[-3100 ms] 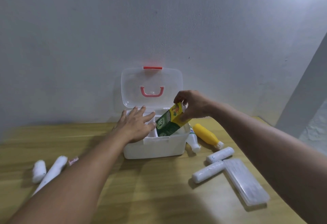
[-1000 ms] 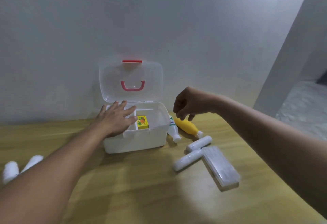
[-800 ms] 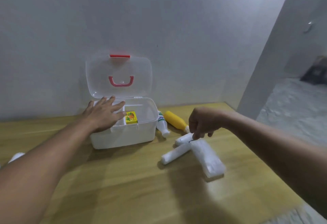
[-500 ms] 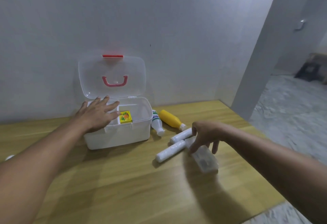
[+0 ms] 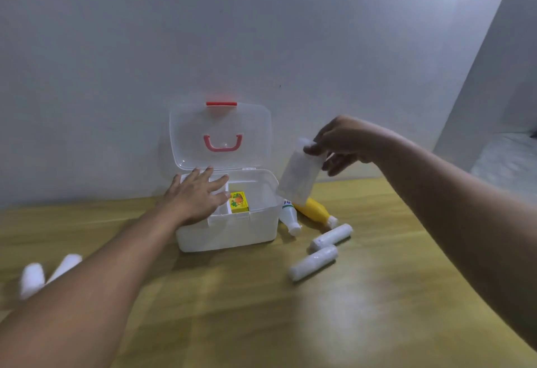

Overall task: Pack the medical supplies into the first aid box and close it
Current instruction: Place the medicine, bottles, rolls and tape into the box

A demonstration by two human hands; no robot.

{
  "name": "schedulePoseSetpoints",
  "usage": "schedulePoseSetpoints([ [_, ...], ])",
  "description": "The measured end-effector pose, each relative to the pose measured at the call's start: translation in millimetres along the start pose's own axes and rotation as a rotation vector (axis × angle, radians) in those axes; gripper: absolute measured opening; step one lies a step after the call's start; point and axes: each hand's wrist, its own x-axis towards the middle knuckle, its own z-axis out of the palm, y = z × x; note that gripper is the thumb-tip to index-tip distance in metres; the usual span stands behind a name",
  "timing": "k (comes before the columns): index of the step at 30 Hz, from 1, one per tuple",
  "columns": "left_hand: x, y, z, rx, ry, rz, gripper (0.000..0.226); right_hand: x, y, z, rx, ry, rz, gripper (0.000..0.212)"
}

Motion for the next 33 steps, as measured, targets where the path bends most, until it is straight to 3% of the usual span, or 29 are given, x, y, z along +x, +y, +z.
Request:
schedulePoseSetpoints([
  [4,-1,0,-1,-0.024,0.000,-0.006,0.056,15,-26,36,0.104,0.028,-0.008,0.012],
  [9,-2,0,-1,-0.035,0.012,-0.003,0.057,31,-33,88,0.008,0.028,-0.023,0.003],
  [20,-1,-1,1,-0.055,0.039,0.007,0.058,42,-16,128,-0.393,0.072,-0.132,0.014],
  [28,-2,0,2,-0.063,0.055,0.002,0.058,55,-9,136,-0.372,-0.111,-0.074,0.029],
  [33,-2,1,1,-0.055,0.030,-0.001,0.057,56,-14,140,-0.199,-0.288,-0.055,0.022],
])
